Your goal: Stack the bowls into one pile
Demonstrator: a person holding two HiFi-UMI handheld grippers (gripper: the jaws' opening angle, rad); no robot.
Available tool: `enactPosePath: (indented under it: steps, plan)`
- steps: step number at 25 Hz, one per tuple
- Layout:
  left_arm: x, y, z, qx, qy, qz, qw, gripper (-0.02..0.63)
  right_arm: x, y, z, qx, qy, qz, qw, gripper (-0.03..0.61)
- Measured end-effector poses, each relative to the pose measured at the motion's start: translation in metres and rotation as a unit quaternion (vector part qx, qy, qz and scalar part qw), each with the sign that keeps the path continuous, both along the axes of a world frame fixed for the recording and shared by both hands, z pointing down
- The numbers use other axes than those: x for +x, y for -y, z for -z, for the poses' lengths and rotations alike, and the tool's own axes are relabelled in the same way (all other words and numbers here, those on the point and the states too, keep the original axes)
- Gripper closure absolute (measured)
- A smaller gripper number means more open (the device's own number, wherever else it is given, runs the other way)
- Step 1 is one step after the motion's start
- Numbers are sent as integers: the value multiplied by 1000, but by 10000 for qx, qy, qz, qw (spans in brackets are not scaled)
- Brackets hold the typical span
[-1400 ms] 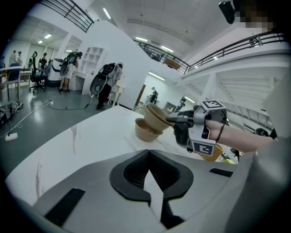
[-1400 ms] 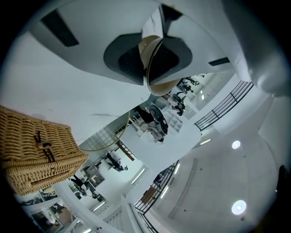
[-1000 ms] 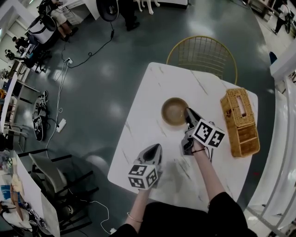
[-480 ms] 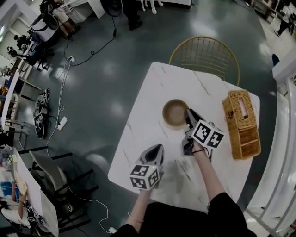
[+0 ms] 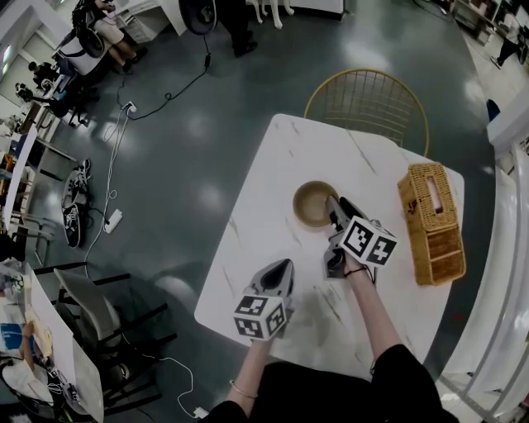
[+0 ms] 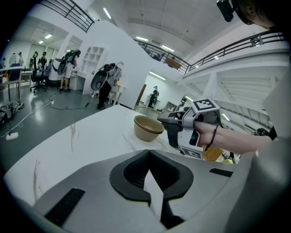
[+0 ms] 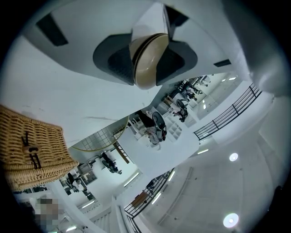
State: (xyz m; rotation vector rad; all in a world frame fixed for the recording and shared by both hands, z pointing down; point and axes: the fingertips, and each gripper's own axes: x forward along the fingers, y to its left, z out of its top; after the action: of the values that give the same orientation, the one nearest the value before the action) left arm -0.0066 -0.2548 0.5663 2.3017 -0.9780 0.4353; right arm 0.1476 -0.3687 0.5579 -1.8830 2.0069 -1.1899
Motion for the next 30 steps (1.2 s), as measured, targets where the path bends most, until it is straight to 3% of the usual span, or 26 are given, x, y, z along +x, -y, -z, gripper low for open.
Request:
enactPosePath:
  steps: [11, 18, 22, 30]
  plan:
    - [-10, -3, 19, 243, -40, 68, 9997, 600, 10, -29, 7, 67, -376, -163, 9991, 445]
    - [-11, -10, 44, 492, -136, 24, 9987, 600, -7, -68, 39, 628, -424, 663, 9949, 453]
    - [-11, -21, 66, 818, -190, -40, 9965, 600, -18, -95, 60, 903, -672, 1124, 9873, 542]
    - [-4, -42, 95, 1258, -255, -186, 9915, 600, -25, -143, 94, 1363, -734, 1561, 9755, 555]
